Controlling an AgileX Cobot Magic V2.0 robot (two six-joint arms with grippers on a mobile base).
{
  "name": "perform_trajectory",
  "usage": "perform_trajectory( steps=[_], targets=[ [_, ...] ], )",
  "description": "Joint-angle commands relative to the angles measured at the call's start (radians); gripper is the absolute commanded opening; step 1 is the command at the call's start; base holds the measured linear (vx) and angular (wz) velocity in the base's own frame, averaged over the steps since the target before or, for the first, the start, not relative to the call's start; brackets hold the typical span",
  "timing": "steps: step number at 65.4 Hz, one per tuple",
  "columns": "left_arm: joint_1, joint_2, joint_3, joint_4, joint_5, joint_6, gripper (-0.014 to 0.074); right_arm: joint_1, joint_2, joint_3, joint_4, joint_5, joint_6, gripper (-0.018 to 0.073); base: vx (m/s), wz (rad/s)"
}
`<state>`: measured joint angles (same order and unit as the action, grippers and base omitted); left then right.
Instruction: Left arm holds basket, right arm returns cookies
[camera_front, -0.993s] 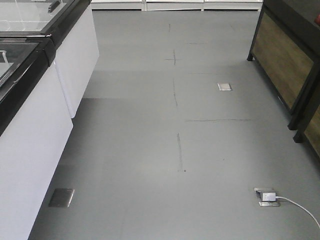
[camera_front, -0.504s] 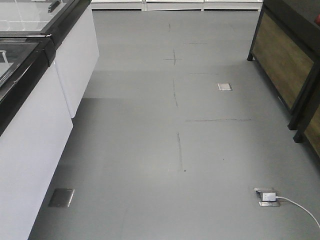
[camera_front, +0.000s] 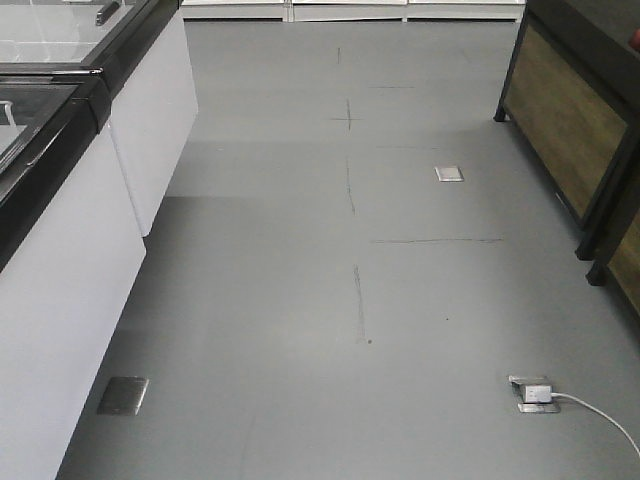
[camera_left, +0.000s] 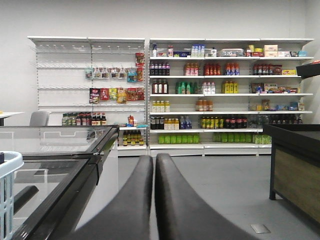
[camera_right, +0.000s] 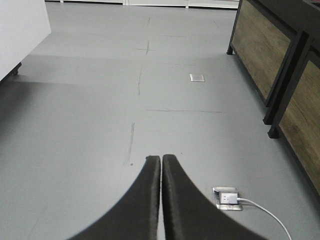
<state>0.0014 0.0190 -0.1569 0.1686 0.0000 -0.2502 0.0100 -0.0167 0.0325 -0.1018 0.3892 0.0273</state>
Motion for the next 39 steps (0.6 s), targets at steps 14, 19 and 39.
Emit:
perform_trajectory(
  steps=[14, 19, 39],
  targets=[
    [0.001, 0.235, -0.236, -0.008, 0.190, -0.009, -0.0006, 0.001, -0.006, -0.004, -0.007, -0.073, -0.010, -0.0003, 0.00, 0.00],
    [0.001, 0.261, -0.235, -0.008, 0.188, -0.009, -0.0006, 0.001, -0.006, -0.004, -0.007, -0.073, -0.010, -0.0003, 0.00, 0.00],
    [0.001, 0.280, -0.233, -0.008, 0.201, -0.010, -0.0003, 0.001, -0.006, -0.004, -0.007, -0.073, -0.010, -0.0003, 0.00, 0.00]
  ],
)
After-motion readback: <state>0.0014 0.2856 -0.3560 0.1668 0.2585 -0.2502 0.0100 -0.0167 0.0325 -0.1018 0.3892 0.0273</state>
